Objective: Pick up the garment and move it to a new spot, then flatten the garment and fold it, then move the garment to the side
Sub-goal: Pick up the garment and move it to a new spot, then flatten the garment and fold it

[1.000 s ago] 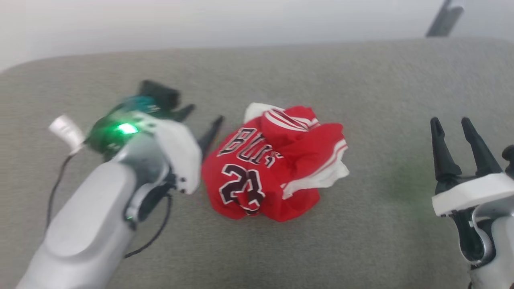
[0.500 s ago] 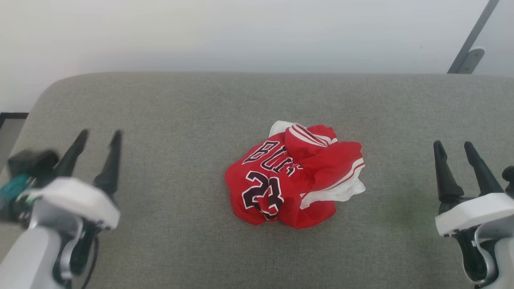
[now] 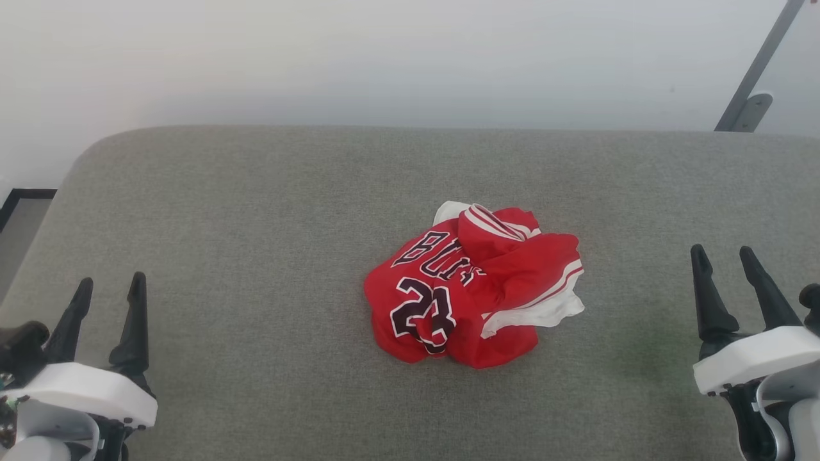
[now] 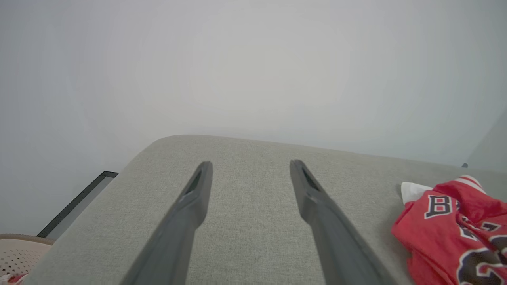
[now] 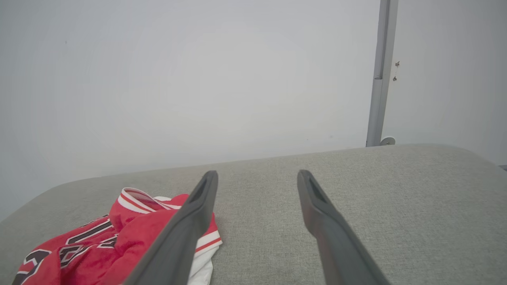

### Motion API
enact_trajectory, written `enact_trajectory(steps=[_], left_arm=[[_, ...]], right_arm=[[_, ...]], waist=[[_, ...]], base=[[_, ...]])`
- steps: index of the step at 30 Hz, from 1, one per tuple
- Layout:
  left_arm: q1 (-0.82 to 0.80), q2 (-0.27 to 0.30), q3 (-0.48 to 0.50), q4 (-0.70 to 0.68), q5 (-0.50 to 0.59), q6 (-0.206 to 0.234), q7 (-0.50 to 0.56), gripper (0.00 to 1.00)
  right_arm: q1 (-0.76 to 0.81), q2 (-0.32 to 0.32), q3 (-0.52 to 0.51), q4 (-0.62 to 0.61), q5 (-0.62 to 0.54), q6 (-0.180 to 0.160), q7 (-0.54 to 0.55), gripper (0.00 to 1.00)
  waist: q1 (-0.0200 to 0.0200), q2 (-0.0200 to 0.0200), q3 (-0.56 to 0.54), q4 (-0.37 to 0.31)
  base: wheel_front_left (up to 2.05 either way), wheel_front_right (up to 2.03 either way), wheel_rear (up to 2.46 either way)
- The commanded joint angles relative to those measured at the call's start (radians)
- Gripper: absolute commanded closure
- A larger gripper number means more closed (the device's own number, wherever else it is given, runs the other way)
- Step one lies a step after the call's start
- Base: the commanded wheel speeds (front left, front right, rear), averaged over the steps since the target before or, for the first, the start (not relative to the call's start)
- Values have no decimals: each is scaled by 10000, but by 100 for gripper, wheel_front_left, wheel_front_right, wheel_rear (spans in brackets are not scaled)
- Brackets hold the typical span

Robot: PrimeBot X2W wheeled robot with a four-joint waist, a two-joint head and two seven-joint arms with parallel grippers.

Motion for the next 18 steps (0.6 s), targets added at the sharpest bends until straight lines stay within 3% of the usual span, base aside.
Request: enact_trajectory(steps=[1, 11, 18], left_arm=[[112, -34, 64, 27, -102, -57, -89, 0], [7, -157, 26, -208, -189, -41, -156, 0], [-260, -266, -132, -415, -124, -7, -127, 0]], right_arm=[[131, 31, 9, -84, -26, -3, 64, 0], [93, 19, 405, -182, 70, -3, 633, 0], [-216, -271, 1108, 224, 372, -3, 2384, 0]], waist=[[0, 0, -5, 11], [0, 0, 149, 162], [0, 0, 605, 518]], base=[[0, 0, 0], [0, 0, 0], [0, 0, 0]])
